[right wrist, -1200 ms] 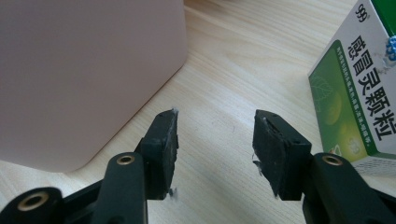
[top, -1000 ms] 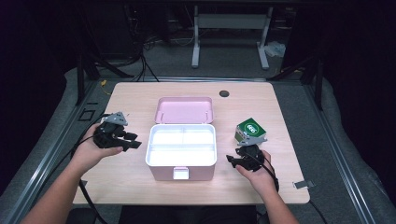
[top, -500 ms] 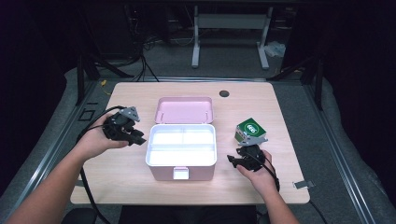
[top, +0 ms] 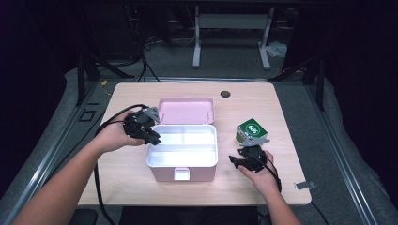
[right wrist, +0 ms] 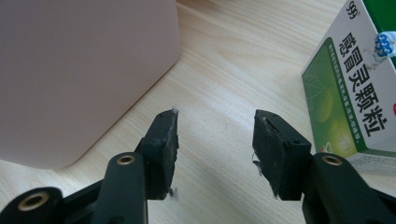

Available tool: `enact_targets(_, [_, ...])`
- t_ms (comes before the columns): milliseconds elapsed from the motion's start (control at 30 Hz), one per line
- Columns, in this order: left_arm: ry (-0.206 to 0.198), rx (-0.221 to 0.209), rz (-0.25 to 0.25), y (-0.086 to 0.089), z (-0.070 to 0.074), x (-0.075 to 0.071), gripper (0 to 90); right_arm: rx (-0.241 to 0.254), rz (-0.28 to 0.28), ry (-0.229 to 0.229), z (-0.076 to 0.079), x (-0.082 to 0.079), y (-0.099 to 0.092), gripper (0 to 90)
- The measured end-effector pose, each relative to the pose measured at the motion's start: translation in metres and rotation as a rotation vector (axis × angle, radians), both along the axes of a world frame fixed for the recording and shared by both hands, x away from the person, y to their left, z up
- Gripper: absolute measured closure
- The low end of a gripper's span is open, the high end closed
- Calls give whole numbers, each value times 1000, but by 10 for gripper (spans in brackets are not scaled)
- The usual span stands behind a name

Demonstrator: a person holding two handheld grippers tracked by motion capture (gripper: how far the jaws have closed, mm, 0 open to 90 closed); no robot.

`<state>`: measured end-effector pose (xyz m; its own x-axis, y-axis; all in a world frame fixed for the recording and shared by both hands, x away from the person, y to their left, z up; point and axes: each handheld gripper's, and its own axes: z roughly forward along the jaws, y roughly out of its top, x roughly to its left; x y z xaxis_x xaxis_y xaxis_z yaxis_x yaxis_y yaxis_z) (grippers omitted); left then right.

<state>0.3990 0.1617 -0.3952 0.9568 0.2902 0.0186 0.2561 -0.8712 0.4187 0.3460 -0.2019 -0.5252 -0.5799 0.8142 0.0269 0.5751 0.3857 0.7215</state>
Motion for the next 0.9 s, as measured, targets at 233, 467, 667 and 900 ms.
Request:
enact_targets(233, [3, 24, -50, -23, -6, 5, 750, 1, 3, 4, 0, 0, 0, 496])
enact_targets(467, [9, 71, -103, -42, -7, 9, 777, -3, 10, 6, -2, 0, 0, 496])
enact_targets(667, [13, 130, -145, -56, -8, 11, 820, -3, 7, 8, -2, 0, -1, 496])
enact_targets(900, [33, 209, -192, -72, -11, 11, 836, -2, 8, 8, -2, 0, -1, 496])
